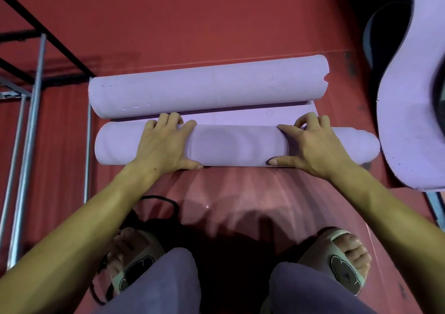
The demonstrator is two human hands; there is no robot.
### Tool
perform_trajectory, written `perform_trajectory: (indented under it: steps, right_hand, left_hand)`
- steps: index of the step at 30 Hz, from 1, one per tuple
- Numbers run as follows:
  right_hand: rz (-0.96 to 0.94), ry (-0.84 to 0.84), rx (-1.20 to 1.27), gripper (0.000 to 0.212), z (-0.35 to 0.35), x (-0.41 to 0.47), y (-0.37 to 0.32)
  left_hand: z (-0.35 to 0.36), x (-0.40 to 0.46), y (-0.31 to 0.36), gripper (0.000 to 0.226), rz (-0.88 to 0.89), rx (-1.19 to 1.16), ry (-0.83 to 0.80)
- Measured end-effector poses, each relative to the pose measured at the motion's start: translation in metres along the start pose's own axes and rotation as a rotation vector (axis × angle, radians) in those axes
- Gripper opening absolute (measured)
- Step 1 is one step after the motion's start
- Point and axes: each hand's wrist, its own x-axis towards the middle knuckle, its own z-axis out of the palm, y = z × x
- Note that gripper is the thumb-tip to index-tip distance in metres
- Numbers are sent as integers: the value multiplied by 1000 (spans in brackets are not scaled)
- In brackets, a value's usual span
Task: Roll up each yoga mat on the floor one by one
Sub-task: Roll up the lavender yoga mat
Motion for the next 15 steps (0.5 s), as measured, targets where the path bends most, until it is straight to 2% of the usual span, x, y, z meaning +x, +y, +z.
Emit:
perform_trajectory:
  steps: [4, 7, 11, 15]
  right_hand:
    - [-50, 46, -96, 103, 3, -2, -1]
    - [-27, 104, -99, 102, 6, -4, -8]
    - [-42, 173, -57, 87, 20, -9, -2]
    - [-31, 96, -158, 116, 27, -4, -1]
  left_hand:
    - [0, 3, 0, 111, 6, -20, 42]
    - [3, 4, -2, 101, 11, -52, 75]
    - [5, 4, -3, 101, 4, -62, 60]
    - [11, 1, -6, 119, -39, 24, 28]
